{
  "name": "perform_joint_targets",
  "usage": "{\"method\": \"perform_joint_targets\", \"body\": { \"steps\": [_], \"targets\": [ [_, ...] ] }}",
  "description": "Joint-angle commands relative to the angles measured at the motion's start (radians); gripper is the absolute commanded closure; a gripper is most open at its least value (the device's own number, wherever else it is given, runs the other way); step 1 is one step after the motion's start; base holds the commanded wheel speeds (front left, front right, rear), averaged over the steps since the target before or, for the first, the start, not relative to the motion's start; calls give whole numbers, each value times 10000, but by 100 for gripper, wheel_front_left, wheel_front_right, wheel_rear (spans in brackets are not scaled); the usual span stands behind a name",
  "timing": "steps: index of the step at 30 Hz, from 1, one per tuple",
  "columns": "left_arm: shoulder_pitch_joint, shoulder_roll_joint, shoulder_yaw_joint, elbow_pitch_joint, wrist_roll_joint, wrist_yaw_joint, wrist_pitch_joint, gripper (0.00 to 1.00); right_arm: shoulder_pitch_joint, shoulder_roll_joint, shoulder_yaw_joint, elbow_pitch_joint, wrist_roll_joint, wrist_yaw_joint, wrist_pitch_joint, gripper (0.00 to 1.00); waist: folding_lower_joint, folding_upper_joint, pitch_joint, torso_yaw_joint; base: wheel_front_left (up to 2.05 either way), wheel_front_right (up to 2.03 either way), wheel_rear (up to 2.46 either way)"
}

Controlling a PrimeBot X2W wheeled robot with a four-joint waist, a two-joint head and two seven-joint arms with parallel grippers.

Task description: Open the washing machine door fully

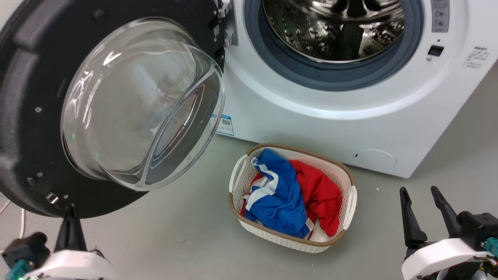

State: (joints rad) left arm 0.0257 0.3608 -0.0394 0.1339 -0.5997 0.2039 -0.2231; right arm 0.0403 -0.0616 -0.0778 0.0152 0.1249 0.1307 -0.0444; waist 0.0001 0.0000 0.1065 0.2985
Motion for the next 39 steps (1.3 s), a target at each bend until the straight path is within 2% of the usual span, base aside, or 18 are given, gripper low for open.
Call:
{"method": "perform_joint_targets", "body": {
  "steps": [1,9,13,21,22,25,27,28,39],
  "targets": [
    [303,-47,-159,-242,159,62,-22,100,125,44,25,55,59,1,-71,0,-1,0,-336,-44,0,0,0],
    [1157,-11,-994,-1004,714,94,275,100,435,95,89,196,149,1,-138,0,-1,0,-1019,-235,0,0,0],
    [1293,-172,-1487,-1384,990,82,322,100,621,107,38,140,209,0,-131,0,-1,0,-1236,-441,0,0,0],
    [570,-403,-2450,-1242,1453,-389,239,100,659,114,114,-134,82,0,34,0,-1,0,-1405,-1249,0,0,0],
    [470,-455,-2528,-1160,1498,-442,204,97,662,114,131,-162,86,1,67,0,-1,0,-1416,-1389,0,0,0],
    [88,-554,-2697,-918,1612,-515,124,58,639,113,195,-248,79,0,128,0,-1,0,-1418,-1825,0,0,0],
    [-128,-605,-2797,-718,1646,-620,90,8,546,112,171,-226,167,1,157,0,-1,0,-1414,-2080,0,0,0],
    [-219,-587,-2831,-617,1697,-627,85,0,505,112,213,-215,165,1,171,0,-1,0,-1391,-2235,0,0,0],
    [-437,-418,-2683,36,1814,-550,-151,0,553,91,433,-241,46,1,176,0,-1,0,-1429,-3358,0,0,0]
  ]
}}
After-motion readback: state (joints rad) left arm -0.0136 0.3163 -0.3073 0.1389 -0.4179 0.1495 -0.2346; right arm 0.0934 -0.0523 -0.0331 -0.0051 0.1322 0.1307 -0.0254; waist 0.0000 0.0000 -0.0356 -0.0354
